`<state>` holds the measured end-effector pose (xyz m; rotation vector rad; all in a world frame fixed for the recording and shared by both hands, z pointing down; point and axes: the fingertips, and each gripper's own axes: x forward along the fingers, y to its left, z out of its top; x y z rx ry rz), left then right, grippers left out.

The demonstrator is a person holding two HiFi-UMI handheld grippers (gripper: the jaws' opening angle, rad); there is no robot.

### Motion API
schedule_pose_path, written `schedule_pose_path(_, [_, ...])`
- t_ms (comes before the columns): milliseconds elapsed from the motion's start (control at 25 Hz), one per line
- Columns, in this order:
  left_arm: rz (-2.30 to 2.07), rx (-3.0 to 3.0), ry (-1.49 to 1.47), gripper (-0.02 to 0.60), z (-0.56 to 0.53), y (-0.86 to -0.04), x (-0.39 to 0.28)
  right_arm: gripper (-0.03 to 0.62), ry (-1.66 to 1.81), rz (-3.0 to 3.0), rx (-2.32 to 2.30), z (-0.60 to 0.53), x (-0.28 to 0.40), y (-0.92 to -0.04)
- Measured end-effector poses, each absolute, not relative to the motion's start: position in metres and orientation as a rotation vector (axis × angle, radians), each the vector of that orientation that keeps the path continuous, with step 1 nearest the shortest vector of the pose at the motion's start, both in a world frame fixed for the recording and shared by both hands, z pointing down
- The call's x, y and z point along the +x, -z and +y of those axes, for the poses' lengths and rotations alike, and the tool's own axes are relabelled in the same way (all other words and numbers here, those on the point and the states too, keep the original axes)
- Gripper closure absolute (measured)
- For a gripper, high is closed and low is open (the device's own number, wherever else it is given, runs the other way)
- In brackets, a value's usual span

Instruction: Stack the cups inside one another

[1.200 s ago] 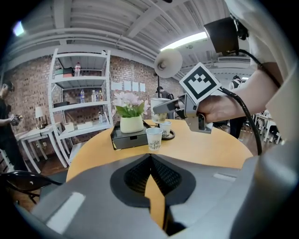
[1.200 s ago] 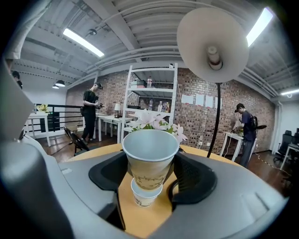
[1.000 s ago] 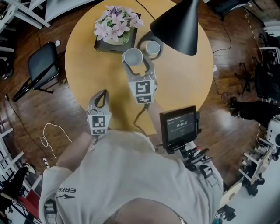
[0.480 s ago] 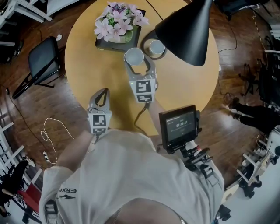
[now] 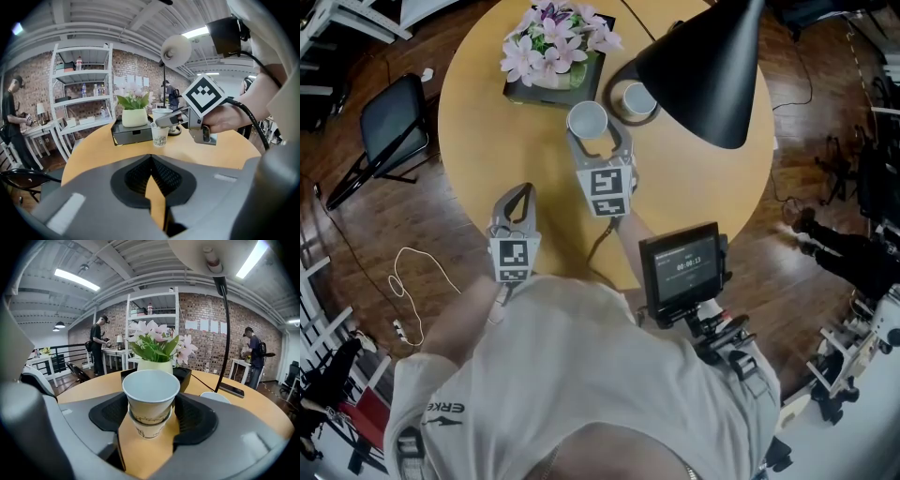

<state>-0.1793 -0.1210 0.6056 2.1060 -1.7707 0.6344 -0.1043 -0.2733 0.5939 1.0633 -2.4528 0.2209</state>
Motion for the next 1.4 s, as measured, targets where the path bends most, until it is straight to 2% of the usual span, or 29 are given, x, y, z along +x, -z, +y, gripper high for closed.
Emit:
schedule_pose_path(360, [-1.767, 2.101, -0.625, 0.580, -0.121, -0.604, -0.178, 0.261, -0.244, -2.429, 1.032, -0.270, -0.105, -0.603])
schedule_pose_path(560, [-1.758, 2.104, -0.624, 0.580, -0.122, -0.605, -0.177, 0.203, -0.283, -2.405, 0.988, -0.267, -0.106, -0.613])
schedule_pose_path(1160, [-1.758, 2.129, -0.598, 0.580, -0.131, -0.601, -0.176, 0.206, -0.271, -2.412, 1.030, -0.269, -0.102, -0.603])
schedule_pose_path(1400, [-1.760, 2.214, -0.537, 0.580, -0.148, -0.583, -0.166, 0.266, -0.231, -2.432, 1.121, -0.268, -0.082, -0.571])
